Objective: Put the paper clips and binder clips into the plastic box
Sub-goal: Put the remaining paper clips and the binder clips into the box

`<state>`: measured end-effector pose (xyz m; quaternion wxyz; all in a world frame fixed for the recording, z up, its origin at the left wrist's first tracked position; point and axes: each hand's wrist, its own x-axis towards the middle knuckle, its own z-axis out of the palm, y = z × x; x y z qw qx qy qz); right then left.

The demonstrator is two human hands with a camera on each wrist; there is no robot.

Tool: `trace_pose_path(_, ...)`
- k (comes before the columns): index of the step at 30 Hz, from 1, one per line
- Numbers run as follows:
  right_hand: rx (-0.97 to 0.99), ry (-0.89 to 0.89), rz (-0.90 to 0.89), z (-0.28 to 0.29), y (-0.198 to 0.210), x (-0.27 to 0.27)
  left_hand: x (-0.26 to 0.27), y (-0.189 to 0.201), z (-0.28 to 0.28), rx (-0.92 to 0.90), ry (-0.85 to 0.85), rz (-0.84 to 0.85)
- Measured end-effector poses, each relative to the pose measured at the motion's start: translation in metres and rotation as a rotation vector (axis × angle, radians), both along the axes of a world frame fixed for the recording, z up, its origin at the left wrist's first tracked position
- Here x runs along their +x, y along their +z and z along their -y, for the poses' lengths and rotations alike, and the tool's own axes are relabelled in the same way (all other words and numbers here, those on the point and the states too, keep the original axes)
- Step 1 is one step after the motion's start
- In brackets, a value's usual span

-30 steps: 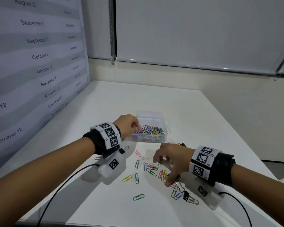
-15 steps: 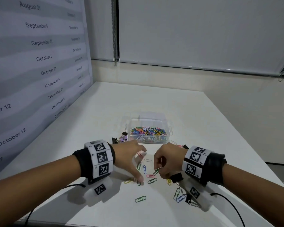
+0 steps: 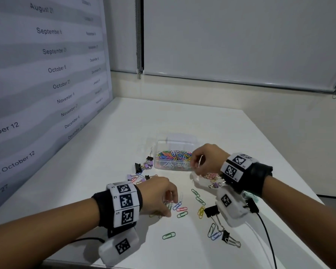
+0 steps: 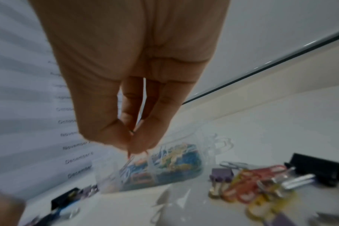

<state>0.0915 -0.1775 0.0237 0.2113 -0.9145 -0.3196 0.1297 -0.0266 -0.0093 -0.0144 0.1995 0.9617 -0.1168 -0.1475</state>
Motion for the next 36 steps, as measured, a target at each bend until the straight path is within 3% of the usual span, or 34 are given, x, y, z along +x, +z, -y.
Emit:
trace_pose_path(4,0.203,-0.106,0.107,-0.008,-0.002,0.015,0.002,0.001,0.002,-0.042,-0.011,-0.028)
trace_pose_path(7,0.221,-0.14,0.166,-0.012,-0.009,0.018,0.003,0.001,0.002,-0.065,-0.028,-0.07)
trace_pose_path(13,0.15,-0.013,0.186,-0.002,-0.009,-0.005,0.005,-0.002,0.001,-0.074,-0.021,-0.086)
trace_pose_path(17,-0.193,0.122,-0.001,0.013,-0.013,-0.03,0.006,-0.002,0.001,-0.048,-0.004,-0.08)
trace_pose_path(20,-0.384,0.171,0.008,0.022,-0.02,-0.044,0.007,-0.002,0.003,-0.032,-0.024,-0.068)
trace_pose_path(29,-0.194,0.281,-0.031,0.032,-0.026,-0.057,0.001,0.001,0.007,0.001,-0.029,-0.033)
trace_pose_path(36,-0.263,0.303,-0.017,0.027,-0.025,-0.058,0.0,0.003,0.014,0.093,-0.065,-0.009)
